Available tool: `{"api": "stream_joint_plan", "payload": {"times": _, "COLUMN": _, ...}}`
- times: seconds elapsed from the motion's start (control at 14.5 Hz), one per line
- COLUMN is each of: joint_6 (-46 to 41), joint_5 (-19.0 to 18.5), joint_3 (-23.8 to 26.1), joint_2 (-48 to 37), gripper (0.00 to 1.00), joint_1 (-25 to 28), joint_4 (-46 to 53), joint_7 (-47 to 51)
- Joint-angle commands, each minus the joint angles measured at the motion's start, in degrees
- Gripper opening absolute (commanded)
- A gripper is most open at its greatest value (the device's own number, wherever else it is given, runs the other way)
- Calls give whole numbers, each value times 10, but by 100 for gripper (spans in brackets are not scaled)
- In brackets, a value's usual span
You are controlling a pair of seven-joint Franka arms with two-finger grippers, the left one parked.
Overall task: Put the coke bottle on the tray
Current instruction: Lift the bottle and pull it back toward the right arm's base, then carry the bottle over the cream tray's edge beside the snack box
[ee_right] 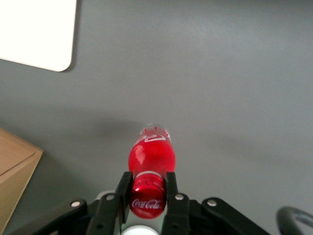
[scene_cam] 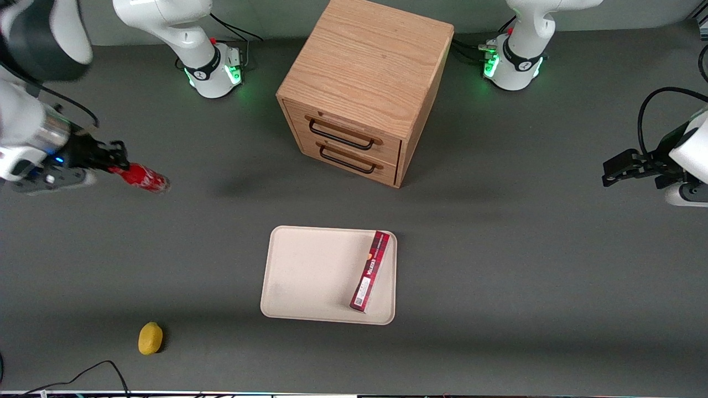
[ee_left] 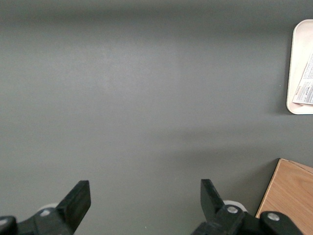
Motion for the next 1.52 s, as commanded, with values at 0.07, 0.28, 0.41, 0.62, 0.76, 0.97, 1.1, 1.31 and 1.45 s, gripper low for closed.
{"api": "stream_joint_plan", "payload": {"times": 0.07, "joint_6": -210, "joint_5": 27, "joint_3": 4, "joint_2": 157, "gripper": 0, "joint_1": 3, "joint_4": 304, "joint_7": 21}}
{"api": "stream_joint_plan", "payload": {"times": 0.28, "joint_6": -214, "joint_5": 27, "joint_3": 6, "joint_2": 192, "gripper": 0, "joint_1": 34, "joint_4": 332, "joint_7": 93}}
{"api": "stream_joint_plan", "payload": {"times": 0.41, "joint_6": -188, "joint_5": 47, "joint_3": 9, "joint_2": 237, "gripper": 0, "joint_1": 52, "joint_4": 359, "joint_7": 137}}
{"api": "stream_joint_plan", "payload": {"times": 0.62, "joint_6": -78, "joint_5": 65, "joint_3": 16, "joint_2": 334, "gripper": 0, "joint_1": 103, "joint_4": 385, "joint_7": 257}}
{"api": "stream_joint_plan", "payload": {"times": 0.76, "joint_6": -3, "joint_5": 67, "joint_3": 29, "joint_2": 395, "gripper": 0, "joint_1": 122, "joint_4": 410, "joint_7": 329}}
{"api": "stream_joint_plan", "payload": {"times": 0.97, "joint_6": 94, "joint_5": 65, "joint_3": 41, "joint_2": 453, "gripper": 0, "joint_1": 131, "joint_4": 416, "joint_7": 384}}
{"api": "stream_joint_plan", "payload": {"times": 1.1, "joint_6": 131, "joint_5": 63, "joint_3": 41, "joint_2": 479, "gripper": 0, "joint_1": 135, "joint_4": 415, "joint_7": 391}}
{"api": "stream_joint_plan", "payload": {"times": 1.31, "joint_6": 185, "joint_5": 57, "joint_3": 40, "joint_2": 506, "gripper": 0, "joint_1": 135, "joint_4": 413, "joint_7": 400}}
{"api": "stream_joint_plan", "payload": {"times": 1.45, "joint_6": 229, "joint_5": 57, "joint_3": 37, "joint_2": 519, "gripper": 0, "joint_1": 136, "joint_4": 413, "joint_7": 414}}
